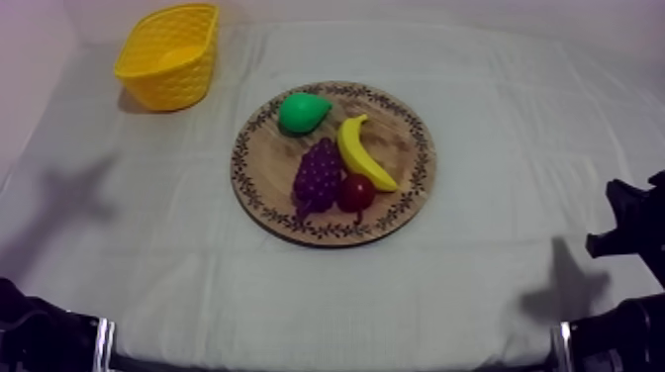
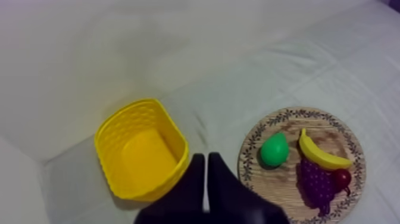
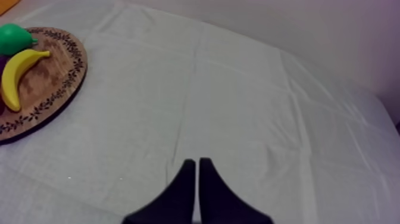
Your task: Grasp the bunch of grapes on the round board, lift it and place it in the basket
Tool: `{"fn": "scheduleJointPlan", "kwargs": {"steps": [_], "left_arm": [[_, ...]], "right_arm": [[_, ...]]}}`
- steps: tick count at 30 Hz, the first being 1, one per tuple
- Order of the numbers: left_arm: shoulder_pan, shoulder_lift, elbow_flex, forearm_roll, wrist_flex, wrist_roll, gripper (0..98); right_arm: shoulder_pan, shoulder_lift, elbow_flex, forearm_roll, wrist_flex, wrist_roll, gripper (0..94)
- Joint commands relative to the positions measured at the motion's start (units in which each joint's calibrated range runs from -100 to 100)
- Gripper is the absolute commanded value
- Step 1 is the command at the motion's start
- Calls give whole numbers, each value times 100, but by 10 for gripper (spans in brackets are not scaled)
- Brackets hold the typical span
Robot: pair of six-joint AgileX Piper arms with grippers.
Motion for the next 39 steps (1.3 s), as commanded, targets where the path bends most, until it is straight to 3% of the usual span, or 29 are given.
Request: {"fn": "scheduleJointPlan", "kwargs": {"steps": [1, 15, 30, 39], "left_arm": [[33, 559, -237, -20, 115, 3, 0], [685, 1983, -1302, -367, 733, 65, 0], [1094, 3123, -1123, -364, 656, -11, 0], [1275, 3730, -776, -386, 381, -240, 0]], "right_arm": [[2, 3, -4, -2, 0, 0, 3], [2, 3, -4, -2, 0, 0, 3], [2, 3, -4, -2, 0, 0, 3], [2, 3, -4, -2, 0, -1, 3]]}}
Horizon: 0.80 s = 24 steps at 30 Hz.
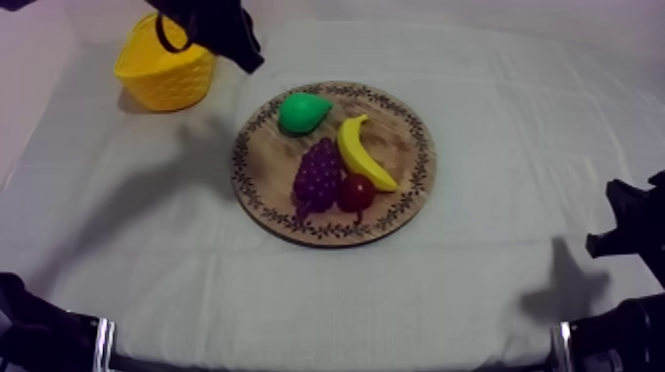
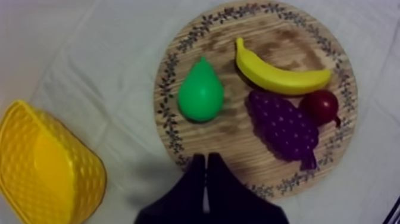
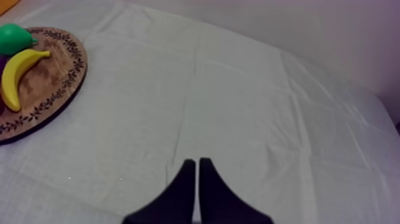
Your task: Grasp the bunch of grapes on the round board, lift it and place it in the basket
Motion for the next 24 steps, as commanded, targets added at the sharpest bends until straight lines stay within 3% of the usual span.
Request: {"fn": "scheduleJointPlan", "kwargs": {"steps": [1, 9, 13, 16, 20, 22, 24], "left_arm": [[62, 129, 75, 11, -73, -57, 0], [249, 370, 214, 14, -255, -48, 0], [300, 405, 174, -13, -133, 284, 0], [348, 432, 118, -101, 97, 933, 0], [541, 483, 2, -476, 673, 2200, 1], [638, 519, -133, -629, 1081, 2694, 2], [681, 560, -317, -666, 1485, 3077, 2]], "right_arm": [[2, 3, -4, -2, 0, -1, 3], [2, 3, -4, -2, 0, -2, 3], [2, 3, -4, -2, 0, -2, 3], [2, 3, -4, -2, 0, -2, 3], [2, 3, -4, -2, 0, -2, 3], [2, 3, -4, -2, 0, -2, 3], [2, 3, -4, -2, 0, -2, 3]]}}
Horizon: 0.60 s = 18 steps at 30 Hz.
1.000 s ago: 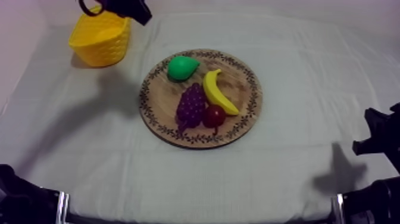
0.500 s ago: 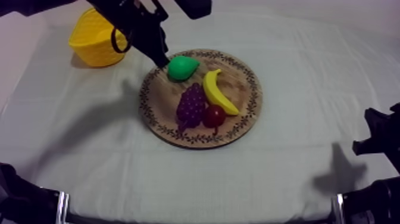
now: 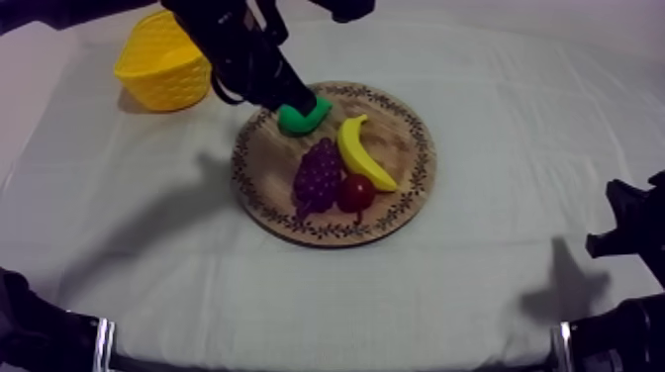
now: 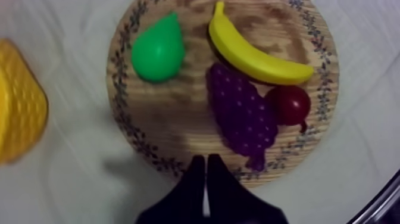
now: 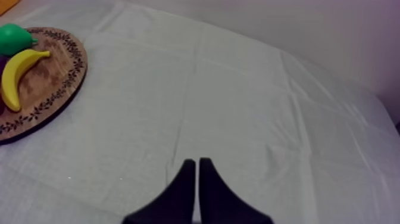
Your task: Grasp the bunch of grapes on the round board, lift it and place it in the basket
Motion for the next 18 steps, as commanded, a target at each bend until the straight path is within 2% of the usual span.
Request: {"fn": "scheduleJointPlan", "kwargs": {"steps": [1, 4, 9, 18], "left_arm": [[26, 25, -206, -33, 597, 1434, 1], [41, 74, -492, 76, 884, 1760, 1], [88, 168, -906, 290, 1044, 2074, 1], [146, 382, -961, 458, 835, 2153, 1]], "right_arm": [[2, 3, -4, -2, 0, -2, 3], [2, 3, -4, -2, 0, -2, 3], [2, 3, -4, -2, 0, -2, 3], [2, 3, -4, -2, 0, -2, 3]]}}
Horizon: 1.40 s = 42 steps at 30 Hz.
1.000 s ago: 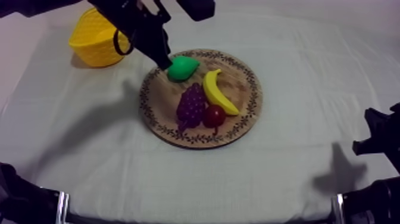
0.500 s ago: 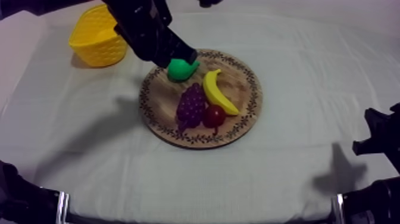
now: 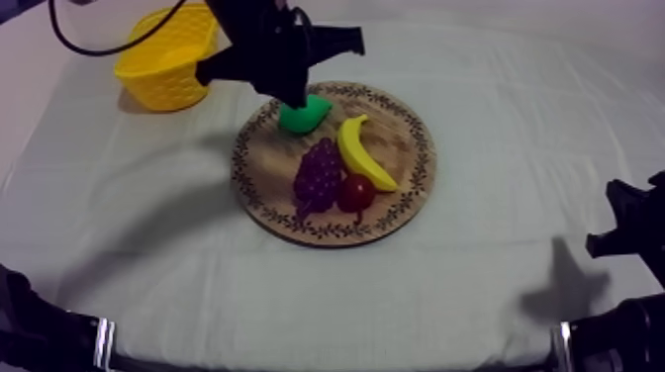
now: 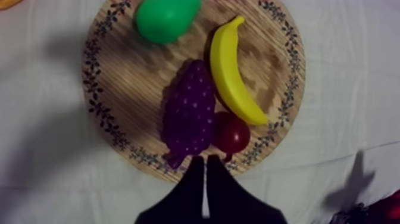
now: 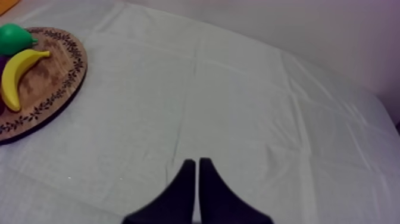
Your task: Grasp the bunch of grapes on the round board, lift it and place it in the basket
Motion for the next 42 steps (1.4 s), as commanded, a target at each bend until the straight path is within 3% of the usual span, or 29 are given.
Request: {"fn": "scheduleJointPlan", "kwargs": {"steps": [1, 5, 12, 23, 28, 42], "left_arm": [[-1, 17, 86, 24, -127, -26, 2], [-29, 40, 337, 63, -414, -56, 40], [-190, 42, 867, 213, -963, -199, 375], [-259, 80, 1066, 214, -1387, -344, 831], [-226, 82, 1190, 230, -1492, -290, 875], [-102, 473, 1476, 304, -1851, -185, 872]], "right_arm": [[2, 3, -4, -2, 0, -2, 3], [2, 3, -4, -2, 0, -2, 3], [2, 3, -4, -2, 0, -2, 3], [2, 3, -4, -2, 0, -2, 3], [2, 3, -4, -2, 0, -2, 3], [2, 3, -4, -2, 0, -2, 3]]}}
